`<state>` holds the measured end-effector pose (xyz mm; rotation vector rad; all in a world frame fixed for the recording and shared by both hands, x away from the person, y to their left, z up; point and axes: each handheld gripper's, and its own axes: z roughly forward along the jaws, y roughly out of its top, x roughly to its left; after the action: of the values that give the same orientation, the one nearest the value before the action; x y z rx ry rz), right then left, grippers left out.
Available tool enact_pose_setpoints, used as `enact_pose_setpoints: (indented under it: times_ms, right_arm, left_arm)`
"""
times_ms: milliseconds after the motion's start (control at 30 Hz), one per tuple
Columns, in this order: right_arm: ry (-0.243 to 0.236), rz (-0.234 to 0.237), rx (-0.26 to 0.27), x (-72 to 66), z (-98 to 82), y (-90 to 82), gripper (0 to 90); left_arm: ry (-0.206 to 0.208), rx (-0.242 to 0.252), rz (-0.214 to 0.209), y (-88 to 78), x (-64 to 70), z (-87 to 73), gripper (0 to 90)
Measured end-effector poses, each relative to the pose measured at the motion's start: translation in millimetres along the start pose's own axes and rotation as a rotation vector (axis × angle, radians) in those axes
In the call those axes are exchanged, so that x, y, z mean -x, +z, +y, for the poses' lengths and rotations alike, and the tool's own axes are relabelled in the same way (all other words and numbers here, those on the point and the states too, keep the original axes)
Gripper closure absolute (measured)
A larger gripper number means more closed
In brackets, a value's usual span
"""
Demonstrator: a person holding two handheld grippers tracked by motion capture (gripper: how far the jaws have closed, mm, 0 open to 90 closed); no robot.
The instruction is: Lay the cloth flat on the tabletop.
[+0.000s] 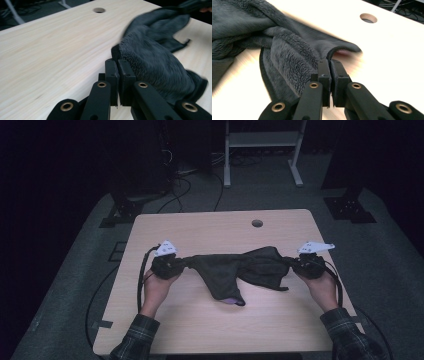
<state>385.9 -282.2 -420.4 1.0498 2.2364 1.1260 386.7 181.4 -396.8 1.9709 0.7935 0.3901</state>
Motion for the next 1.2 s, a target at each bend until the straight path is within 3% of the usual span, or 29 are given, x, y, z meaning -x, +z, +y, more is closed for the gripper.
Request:
enact_pose_setpoints:
  times_ms: [67, 167, 367, 500, 533, 600, 667, 700, 733, 767, 833, 867, 1000, 1033, 1200]
  right_arm:
    - [0.0, -0.003, -0.003, 1.1, -1.3, -3.9, 86.3]
    - [0.004, -0.007, -0.003, 3.7, -3.3, -11.2, 86.5]
    - [0.014, -0.02, 0.025, 11.1, -3.2, -25.4, 87.1]
    - [0.011, -0.036, 0.024, 13.2, -1.3, -22.8, 87.1]
    - [0.015, -0.042, 0.019, 13.9, -0.7, -19.5, 87.0]
    - [0.011, -0.047, 0.018, 15.1, -0.6, -17.0, 87.0]
    - [0.018, -0.058, 0.008, 17.4, -1.0, -8.1, 86.8]
    - [0.021, -0.073, 0.002, 18.7, -3.1, -1.0, 77.9]
    - [0.021, -0.073, 0.002, 18.7, -3.1, -1.0, 77.9]
    - [0.026, -0.085, 0.007, 19.6, -5.2, 1.4, 63.1]
    - [0.025, -0.082, 0.009, 19.9, -5.7, 0.5, 61.2]
    - [0.028, -0.066, 0.025, 18.5, -6.9, -4.4, 58.8]
    - [0.017, -0.013, 0.033, 9.9, -11.4, -12.1, 56.9]
    - [0.018, -0.002, 0.025, 7.8, -12.2, -13.1, 56.2]
    - [0.009, 0.056, 0.009, -7.7, -20.3, -15.0, 54.0]
  left_arm:
    - [-0.021, 0.004, 0.02, -8.3, -12.7, -3.6, 87.4]
    - [-0.033, 0.0, 0.036, -12.5, -20.8, -6.0, 87.5]
    - [-0.026, -0.012, 0.076, -17.1, -39.8, -6.8, 87.7]
    - [0.01, -0.031, 0.116, -7.5, -43.4, -2.8, 87.8]
    - [0.028, -0.053, 0.133, 2.7, -46.5, -1.4, 87.7]
    - [0.027, -0.057, 0.138, 8.0, -48.2, -1.5, 87.1]
    - [0.014, -0.057, 0.142, 17.2, -49.5, -3.1, 80.1]
    - [0.023, -0.068, 0.139, 22.2, -46.5, -4.6, 75.8]
    - [0.023, -0.068, 0.139, 22.2, -46.5, -4.6, 71.1]
    - [0.028, -0.072, 0.135, 22.5, -43.7, -4.7, 64.7]
    - [0.027, -0.071, 0.119, 20.3, -38.8, -4.2, 62.9]
    - [0.027, -0.062, 0.087, 17.0, -32.1, -4.0, 57.9]
    - [0.054, -0.069, 0.034, 12.4, -11.4, -6.2, 51.6]
    - [0.054, -0.069, 0.034, 12.4, -11.4, -6.2, 50.5]
    - [0.077, -0.079, -0.063, 9.5, 20.4, -14.4, 44.9]
